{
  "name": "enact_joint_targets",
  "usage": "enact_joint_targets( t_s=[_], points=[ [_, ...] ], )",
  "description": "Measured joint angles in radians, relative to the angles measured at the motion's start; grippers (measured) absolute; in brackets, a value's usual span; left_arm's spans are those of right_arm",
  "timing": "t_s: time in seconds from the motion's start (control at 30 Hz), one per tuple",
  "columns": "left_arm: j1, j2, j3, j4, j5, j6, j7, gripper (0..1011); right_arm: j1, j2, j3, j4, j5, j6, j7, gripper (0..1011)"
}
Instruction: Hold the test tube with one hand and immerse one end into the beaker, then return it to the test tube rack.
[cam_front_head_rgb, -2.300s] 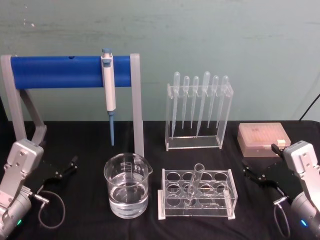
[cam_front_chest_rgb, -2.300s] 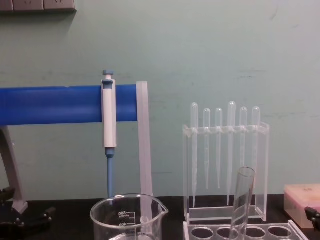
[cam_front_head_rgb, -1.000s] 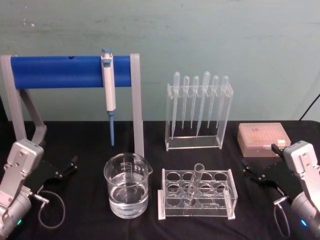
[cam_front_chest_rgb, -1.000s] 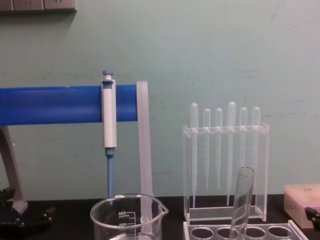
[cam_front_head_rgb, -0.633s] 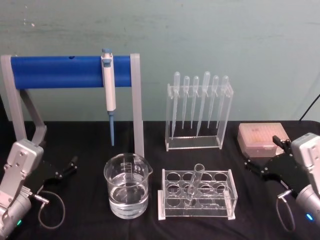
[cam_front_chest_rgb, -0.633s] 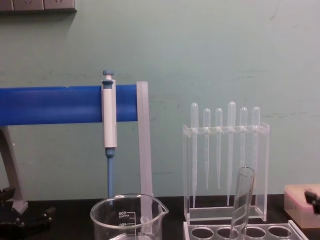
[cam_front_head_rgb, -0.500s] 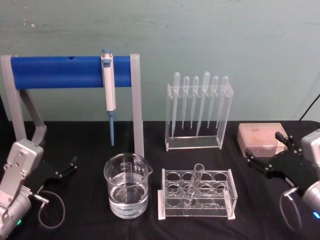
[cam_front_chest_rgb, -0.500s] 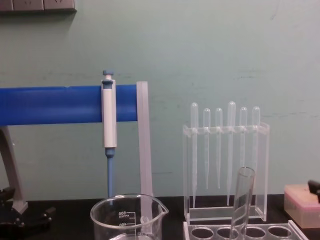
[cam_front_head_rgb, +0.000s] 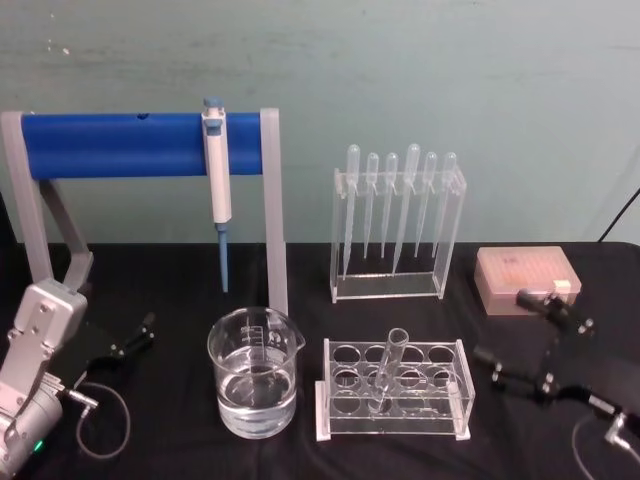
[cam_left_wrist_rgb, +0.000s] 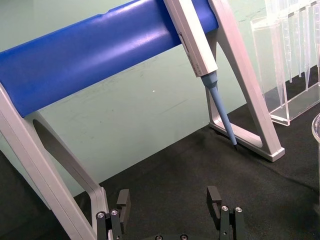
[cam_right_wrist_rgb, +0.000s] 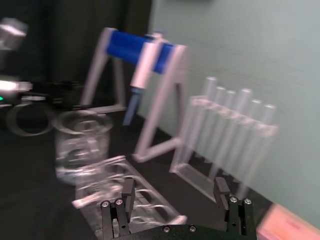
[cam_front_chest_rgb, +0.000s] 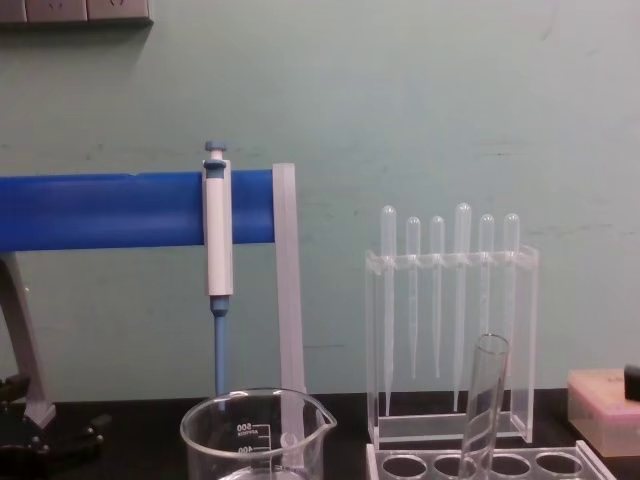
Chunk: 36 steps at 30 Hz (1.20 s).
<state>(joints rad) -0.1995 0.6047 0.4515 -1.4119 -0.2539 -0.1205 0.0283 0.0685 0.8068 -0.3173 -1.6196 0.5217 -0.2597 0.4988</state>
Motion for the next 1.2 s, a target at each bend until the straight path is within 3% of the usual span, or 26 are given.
enact_joint_targets(
  t_s=[0.13, 0.23, 0.4, 0.87, 1.2],
  points=[
    [0.000, 0.000, 0.000, 0.000, 0.000, 0.000, 0.000, 1000, 0.008, 0.014, -0.016, 0.000, 0.005, -0.010, 0.080, 1003],
    [0.000, 0.000, 0.000, 0.000, 0.000, 0.000, 0.000, 1000, 0.030, 0.017, -0.043, 0.010, 0.009, -0.014, 0.174, 1003],
    [0.000, 0.000, 0.000, 0.000, 0.000, 0.000, 0.000, 1000, 0.077, -0.011, -0.083, 0.030, 0.000, -0.010, 0.260, 1003],
    [0.000, 0.000, 0.000, 0.000, 0.000, 0.000, 0.000, 1000, 0.212, -0.135, -0.155, 0.137, -0.039, 0.028, 0.325, 1003],
    [0.000, 0.000, 0.000, 0.000, 0.000, 0.000, 0.000, 1000, 0.268, -0.182, -0.182, 0.186, -0.055, 0.035, 0.323, 1003]
  ],
)
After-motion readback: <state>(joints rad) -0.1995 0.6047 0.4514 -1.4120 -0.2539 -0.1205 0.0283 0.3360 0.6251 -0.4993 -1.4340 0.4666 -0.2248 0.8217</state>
